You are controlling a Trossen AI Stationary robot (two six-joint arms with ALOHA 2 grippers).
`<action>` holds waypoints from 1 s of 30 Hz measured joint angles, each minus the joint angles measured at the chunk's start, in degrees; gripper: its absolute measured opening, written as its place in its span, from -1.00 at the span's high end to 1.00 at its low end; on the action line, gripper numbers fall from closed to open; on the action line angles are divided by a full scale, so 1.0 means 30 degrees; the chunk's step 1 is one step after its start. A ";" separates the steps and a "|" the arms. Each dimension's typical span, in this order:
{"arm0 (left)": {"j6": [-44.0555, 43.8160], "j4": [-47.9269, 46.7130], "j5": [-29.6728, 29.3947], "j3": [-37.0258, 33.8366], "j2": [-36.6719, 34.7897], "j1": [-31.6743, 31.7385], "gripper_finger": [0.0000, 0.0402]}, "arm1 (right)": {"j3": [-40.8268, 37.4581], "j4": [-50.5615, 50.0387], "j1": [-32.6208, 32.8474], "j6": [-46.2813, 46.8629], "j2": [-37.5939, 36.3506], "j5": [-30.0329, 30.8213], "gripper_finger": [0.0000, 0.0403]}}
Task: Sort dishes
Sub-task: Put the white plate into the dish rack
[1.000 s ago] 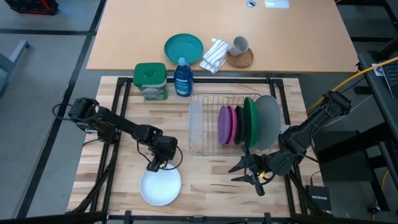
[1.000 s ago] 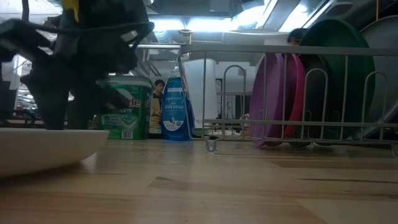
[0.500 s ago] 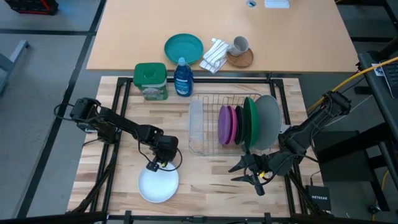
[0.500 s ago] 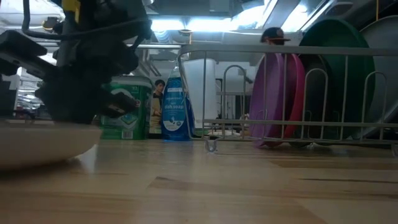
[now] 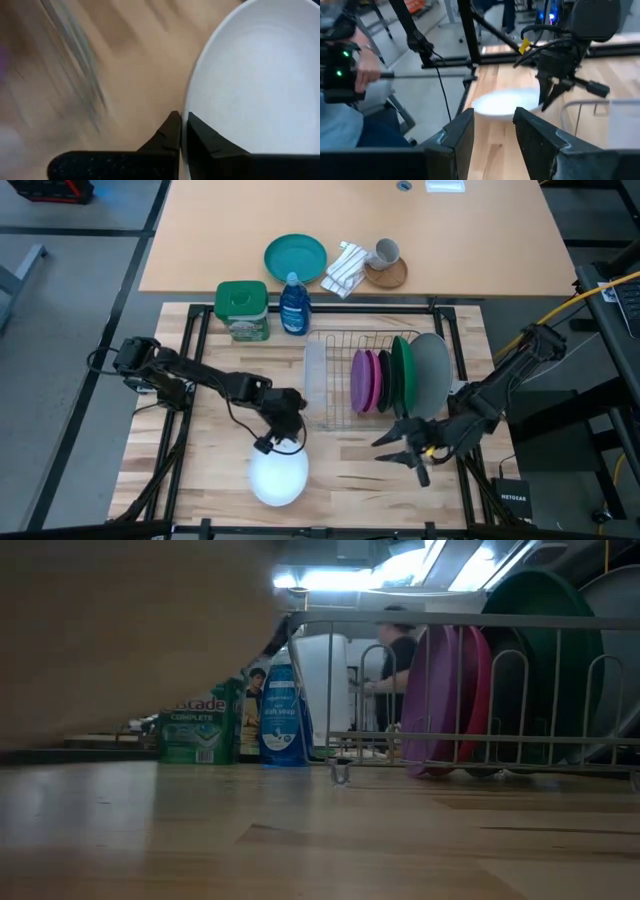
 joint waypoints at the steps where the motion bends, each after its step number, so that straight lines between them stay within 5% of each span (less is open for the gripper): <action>1: 0.0232 0.0490 0.0072 0.0353 0.0000 0.0097 0.99 | 0.0000 -0.0037 0.0000 -0.0284 -0.0427 -0.0138 0.27; 8: 0.1156 0.1974 0.0388 0.2171 -0.0007 0.1006 0.99 | 0.0032 -0.1173 0.0000 -0.2846 -0.3217 -0.1463 0.27; 16: 0.1353 0.2752 0.0735 0.3023 -0.0015 0.2133 0.99 | -0.0888 -0.1858 0.0777 -0.3812 -0.3229 -0.1850 0.27; 25: 0.1570 0.5547 0.2338 0.4365 -0.0015 0.3116 1.00 | -0.8686 0.8879 0.3140 -0.4427 -0.5359 0.2065 0.27; 30: 0.1662 0.5582 0.2419 0.4687 -0.0029 0.3588 1.00 | -1.2403 1.4381 0.3106 -0.6026 -0.7273 0.1792 0.27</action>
